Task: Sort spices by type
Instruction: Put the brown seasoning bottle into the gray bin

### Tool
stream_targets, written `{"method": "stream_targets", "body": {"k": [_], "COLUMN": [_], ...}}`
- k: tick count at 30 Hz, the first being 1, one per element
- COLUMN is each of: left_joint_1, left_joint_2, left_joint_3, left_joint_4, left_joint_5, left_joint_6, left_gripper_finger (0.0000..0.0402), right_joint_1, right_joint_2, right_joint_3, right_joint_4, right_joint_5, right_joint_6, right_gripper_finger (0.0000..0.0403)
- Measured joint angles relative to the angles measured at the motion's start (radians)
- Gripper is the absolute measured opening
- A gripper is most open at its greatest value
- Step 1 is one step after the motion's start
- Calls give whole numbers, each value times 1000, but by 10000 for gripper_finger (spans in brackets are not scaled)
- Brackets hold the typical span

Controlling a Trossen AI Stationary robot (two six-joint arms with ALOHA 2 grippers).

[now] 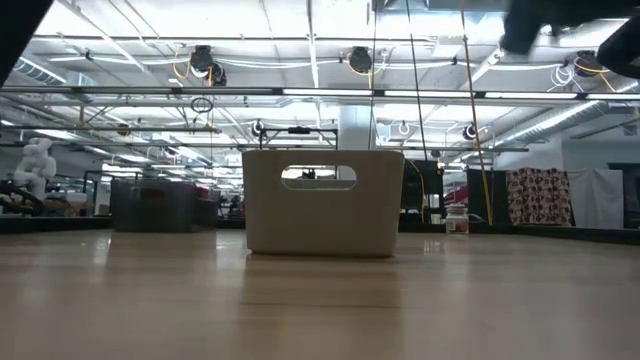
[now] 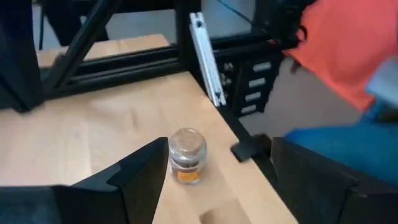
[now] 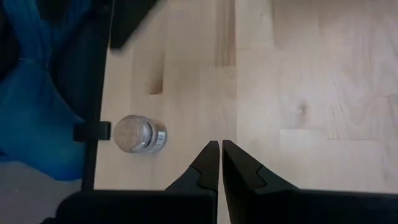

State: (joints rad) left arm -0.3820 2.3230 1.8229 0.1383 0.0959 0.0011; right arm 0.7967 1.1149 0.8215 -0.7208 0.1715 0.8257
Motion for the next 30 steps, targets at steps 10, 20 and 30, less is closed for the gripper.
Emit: {"method": "stream_targets", "body": {"k": [10,20,30], "left_joint_1": [-12,-13,-16], "left_joint_2": [166,239,244], "left_joint_3": [67,143,144], "left_joint_4": [181,209,251], "left_joint_5": [-96,-127,-159], "left_joint_6": [-20,-15,-15], "left_gripper_finger": [290,290,290], "right_joint_1": [0,0,-1], "right_joint_2": [0,0,0], "right_joint_3": [0,0,0], "right_joint_4": [7,13,13], "right_joint_5": [20,41,64], "right_joint_6": [0,0,-11], "right_gripper_finger": [0,0,0]}}
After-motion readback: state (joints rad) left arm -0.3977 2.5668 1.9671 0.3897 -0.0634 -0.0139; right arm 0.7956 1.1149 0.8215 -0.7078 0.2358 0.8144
